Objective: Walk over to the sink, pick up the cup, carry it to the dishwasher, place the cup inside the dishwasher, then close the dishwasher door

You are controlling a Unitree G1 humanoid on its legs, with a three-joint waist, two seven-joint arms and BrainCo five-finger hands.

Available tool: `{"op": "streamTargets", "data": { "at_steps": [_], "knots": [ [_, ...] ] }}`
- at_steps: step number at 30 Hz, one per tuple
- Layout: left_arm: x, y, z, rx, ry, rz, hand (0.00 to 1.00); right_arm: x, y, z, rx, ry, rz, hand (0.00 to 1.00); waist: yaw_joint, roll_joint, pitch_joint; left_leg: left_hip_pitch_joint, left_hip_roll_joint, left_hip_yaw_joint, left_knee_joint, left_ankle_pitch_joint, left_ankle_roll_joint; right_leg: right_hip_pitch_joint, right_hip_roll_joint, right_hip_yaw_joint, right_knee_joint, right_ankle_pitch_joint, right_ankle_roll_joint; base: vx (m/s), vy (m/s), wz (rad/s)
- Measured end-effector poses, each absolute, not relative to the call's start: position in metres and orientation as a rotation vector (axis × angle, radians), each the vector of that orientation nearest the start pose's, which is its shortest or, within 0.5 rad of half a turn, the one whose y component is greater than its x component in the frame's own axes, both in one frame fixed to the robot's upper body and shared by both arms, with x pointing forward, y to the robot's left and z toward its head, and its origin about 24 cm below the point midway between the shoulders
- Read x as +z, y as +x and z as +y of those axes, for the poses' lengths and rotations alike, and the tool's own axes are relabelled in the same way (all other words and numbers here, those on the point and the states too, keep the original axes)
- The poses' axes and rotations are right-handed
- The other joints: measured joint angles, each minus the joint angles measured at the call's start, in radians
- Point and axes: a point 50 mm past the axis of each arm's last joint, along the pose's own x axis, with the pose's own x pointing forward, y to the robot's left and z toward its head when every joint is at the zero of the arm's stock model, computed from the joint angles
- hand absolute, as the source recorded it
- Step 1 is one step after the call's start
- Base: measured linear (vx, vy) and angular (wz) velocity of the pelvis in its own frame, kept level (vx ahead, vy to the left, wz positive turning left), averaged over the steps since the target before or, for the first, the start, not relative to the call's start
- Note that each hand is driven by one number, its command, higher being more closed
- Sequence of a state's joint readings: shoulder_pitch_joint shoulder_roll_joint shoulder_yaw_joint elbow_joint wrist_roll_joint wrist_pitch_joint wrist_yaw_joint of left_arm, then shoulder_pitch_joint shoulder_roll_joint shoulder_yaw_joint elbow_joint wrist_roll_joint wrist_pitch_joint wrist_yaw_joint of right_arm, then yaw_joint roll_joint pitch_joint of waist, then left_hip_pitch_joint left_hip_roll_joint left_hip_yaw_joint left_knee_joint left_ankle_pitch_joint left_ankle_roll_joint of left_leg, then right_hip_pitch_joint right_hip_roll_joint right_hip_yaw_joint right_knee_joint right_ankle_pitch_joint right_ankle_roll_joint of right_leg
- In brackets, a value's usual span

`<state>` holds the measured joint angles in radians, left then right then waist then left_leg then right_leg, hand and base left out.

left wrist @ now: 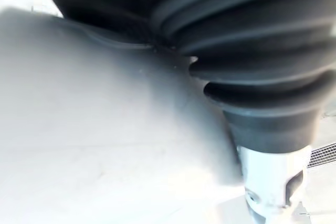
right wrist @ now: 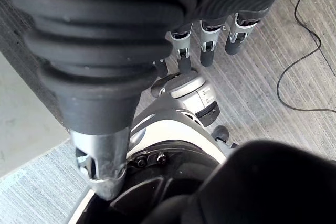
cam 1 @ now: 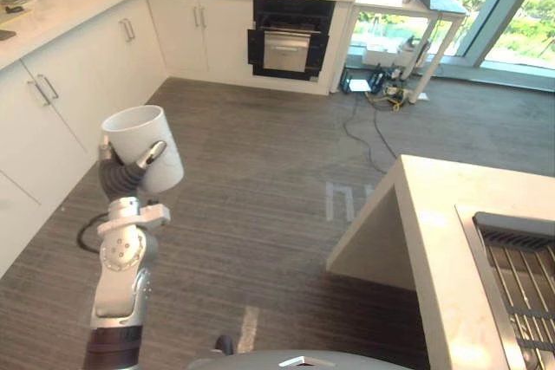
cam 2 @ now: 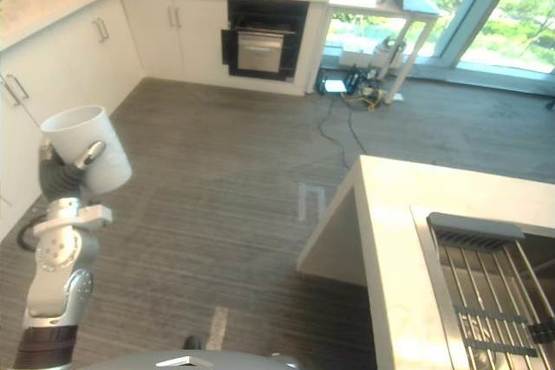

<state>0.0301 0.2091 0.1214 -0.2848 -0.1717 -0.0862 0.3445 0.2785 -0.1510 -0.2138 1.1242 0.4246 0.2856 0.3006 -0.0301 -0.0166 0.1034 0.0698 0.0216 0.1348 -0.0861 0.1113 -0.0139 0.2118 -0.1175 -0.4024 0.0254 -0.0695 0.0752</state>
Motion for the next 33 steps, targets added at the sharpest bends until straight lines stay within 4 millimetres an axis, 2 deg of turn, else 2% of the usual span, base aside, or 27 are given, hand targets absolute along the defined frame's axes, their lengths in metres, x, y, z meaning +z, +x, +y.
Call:
{"op": "streamTargets", "data": {
  "at_steps": [2, 4, 5, 11, 13, 16, 18, 19, 20, 22, 23, 24, 25, 26, 27, 28, 29, 30, 31, 32, 33],
  "knots": [
    [0.121, 0.233, 0.224, 0.431, 0.026, -0.375, 1.00, -0.171, -0.023, -0.205, -0.387, 0.684, 1.431, 0.00, 0.006, 0.000, 0.000, 0.000, -0.001, -0.002, 0.006, 0.022, 0.015, 0.003, 0.003, 0.001, 0.003, 0.006, 0.007, 0.04, -0.025, 0.07],
    [0.123, 0.232, 0.223, 0.431, 0.031, -0.385, 1.00, -0.171, -0.024, -0.204, -0.401, 0.700, 1.427, 0.00, 0.008, 0.001, 0.000, 0.000, -0.002, -0.002, 0.006, 0.031, 0.015, 0.006, 0.002, 0.004, 0.009, 0.001, 0.006, 0.02, -0.013, 0.11],
    [0.124, 0.221, 0.233, 0.480, 0.045, -0.393, 1.00, -0.170, -0.031, -0.207, -0.410, 0.711, 1.417, 0.00, -0.005, 0.055, -0.007, 0.017, -0.002, 0.005, 0.001, 0.004, 0.001, 0.014, 0.009, 0.041, 0.039, -0.032, -0.005, 0.00, -0.005, 0.07],
    [0.120, 0.220, 0.231, 0.465, 0.028, -0.377, 1.00, -0.170, -0.031, -0.208, -0.411, 0.707, 1.413, 0.00, -0.006, 0.057, -0.006, 0.018, -0.003, 0.005, 0.000, 0.003, 0.002, 0.012, 0.005, 0.042, 0.040, -0.033, -0.004, 0.00, 0.000, 0.00],
    [0.107, 0.219, 0.227, 0.414, -0.009, -0.319, 1.00, -0.170, -0.030, -0.210, -0.410, 0.688, 1.399, 0.00, -0.008, 0.058, -0.006, 0.023, -0.005, 0.005, 0.000, 0.002, 0.003, 0.008, 0.000, 0.044, 0.040, -0.038, -0.002, 0.00, 0.000, -0.04],
    [0.076, 0.218, 0.220, 0.329, -0.108, -0.182, 1.00, -0.168, -0.028, -0.216, -0.437, 0.647, 1.355, 0.00, -0.014, 0.062, -0.015, 0.027, -0.005, 0.009, 0.000, 0.000, 0.006, -0.008, -0.005, 0.055, 0.050, -0.046, -0.001, 0.00, 0.001, -0.10],
    [0.061, 0.218, 0.215, 0.276, -0.180, -0.121, 1.00, -0.168, -0.023, -0.219, -0.463, 0.610, 1.316, 0.00, -0.025, 0.066, -0.015, 0.028, -0.014, 0.023, 0.000, -0.006, 0.011, -0.029, -0.020, 0.061, 0.092, -0.076, 0.012, 0.00, 0.025, -0.12],
    [0.056, 0.219, 0.207, 0.239, -0.242, -0.103, 1.00, -0.167, -0.019, -0.223, -0.457, 0.552, 1.288, 0.00, -0.030, 0.052, -0.016, 0.013, -0.032, 0.036, 0.000, -0.013, 0.019, -0.070, -0.054, 0.065, 0.159, -0.115, 0.022, 0.04, 0.111, -0.01],
    [0.056, 0.221, 0.196, 0.175, -0.302, -0.104, 1.00, -0.167, -0.015, -0.227, -0.469, 0.494, 1.261, 0.00, -0.032, 0.042, -0.028, 0.002, -0.063, 0.057, 0.041, -0.034, 0.052, -0.112, -0.105, 0.067, 0.239, -0.154, 0.043, 0.10, 0.133, 0.09],
    [0.059, 0.227, 0.180, 0.071, -0.364, -0.115, 1.00, -0.164, -0.010, -0.236, -0.506, 0.399, 1.221, 0.00, -0.037, 0.024, -0.018, 0.020, -0.106, 0.055, 0.086, -0.106, 0.057, -0.107, -0.165, 0.063, 0.347, -0.176, 0.068, 0.18, 0.149, 0.22],
    [0.058, 0.231, 0.173, 0.056, -0.403, -0.114, 1.00, -0.162, -0.004, -0.239, -0.516, 0.371, 1.187, 0.00, -0.037, 0.026, -0.007, 0.038, -0.120, 0.048, 0.108, -0.127, 0.074, -0.150, -0.201, 0.088, 0.507, -0.158, 0.026, 0.14, 0.136, 0.23],
    [0.057, 0.232, 0.171, 0.055, -0.419, -0.108, 1.00, -0.162, -0.001, -0.240, -0.528, 0.344, 1.174, 0.00, -0.042, 0.032, -0.007, 0.048, -0.116, 0.030, 0.130, -0.147, 0.086, -0.200, -0.209, 0.120, 0.626, -0.116, -0.040, 0.12, 0.106, 0.25],
    [0.058, 0.234, 0.172, 0.063, -0.415, -0.110, 1.00, -0.162, 0.003, -0.237, -0.517, 0.327, 1.163, 0.00, -0.055, 0.043, 0.002, 0.055, -0.105, 0.012, 0.157, -0.169, 0.093, -0.251, -0.192, 0.171, 0.721, -0.124, -0.052, 0.14, 0.071, 0.34],
    [0.059, 0.237, 0.173, 0.069, -0.414, -0.117, 1.00, -0.163, 0.006, -0.233, -0.531, 0.317, 1.166, 0.00, -0.059, 0.034, 0.000, 0.058, -0.090, -0.005, 0.182, -0.192, 0.094, -0.296, -0.138, 0.222, 0.746, -0.184, -0.043, 0.15, 0.047, 0.33],
    [0.060, 0.239, 0.173, 0.074, -0.415, -0.121, 1.00, -0.163, 0.009, -0.231, -0.534, 0.314, 1.162, 0.00, -0.059, 0.034, -0.002, 0.060, -0.085, -0.013, 0.186, -0.198, 0.096, -0.318, -0.111, 0.237, 0.731, -0.201, -0.042, 0.13, 0.015, 0.42],
    [0.062, 0.244, 0.172, 0.071, -0.416, -0.126, 1.00, -0.164, 0.015, -0.229, -0.530, 0.300, 1.155, 0.00, -0.060, 0.027, 0.001, 0.062, -0.078, -0.039, 0.188, -0.204, 0.096, -0.356, -0.058, 0.258, 0.654, -0.208, -0.039, 0.11, 0.005, 0.44],
    [0.063, 0.246, 0.170, 0.064, -0.415, -0.127, 1.00, -0.164, 0.019, -0.228, -0.529, 0.297, 1.142, 0.00, -0.061, 0.024, 0.003, 0.065, -0.077, -0.056, 0.187, -0.205, 0.097, -0.376, -0.032, 0.266, 0.600, -0.203, -0.035, 0.21, -0.029, 0.68],
    [0.065, 0.248, 0.167, 0.050, -0.410, -0.134, 1.00, -0.162, 0.028, -0.226, -0.520, 0.292, 1.105, 0.00, -0.060, 0.016, 0.016, 0.072, -0.077, -0.083, 0.178, -0.207, 0.096, -0.417, 0.022, 0.294, 0.454, -0.148, -0.030, 0.16, -0.032, 0.55],
    [0.065, 0.248, 0.166, 0.046, -0.404, -0.133, 1.00, -0.161, 0.030, -0.226, -0.513, 0.288, 1.095, 0.00, -0.060, 0.014, 0.018, 0.078, -0.077, -0.086, 0.172, -0.210, 0.095, -0.428, 0.036, 0.301, 0.401, -0.119, -0.029, 0.23, -0.058, 0.57],
    [0.065, 0.248, 0.164, 0.037, -0.393, -0.131, 1.00, -0.159, 0.036, -0.226, -0.498, 0.278, 1.070, 0.00, -0.055, 0.010, 0.027, 0.093, -0.079, -0.094, 0.170, -0.224, 0.091, -0.442, 0.059, 0.314, 0.268, -0.037, -0.020, 0.24, -0.094, 0.41],
    [0.067, 0.248, 0.163, 0.030, -0.380, -0.136, 1.00, -0.158, 0.041, -0.225, -0.475, 0.265, 1.055, 0.00, -0.052, 0.006, 0.028, 0.117, -0.083, -0.099, 0.171, -0.242, 0.088, -0.449, 0.064, 0.316, 0.201, 0.008, -0.014, 0.31, -0.121, 0.41]
  ]
}}
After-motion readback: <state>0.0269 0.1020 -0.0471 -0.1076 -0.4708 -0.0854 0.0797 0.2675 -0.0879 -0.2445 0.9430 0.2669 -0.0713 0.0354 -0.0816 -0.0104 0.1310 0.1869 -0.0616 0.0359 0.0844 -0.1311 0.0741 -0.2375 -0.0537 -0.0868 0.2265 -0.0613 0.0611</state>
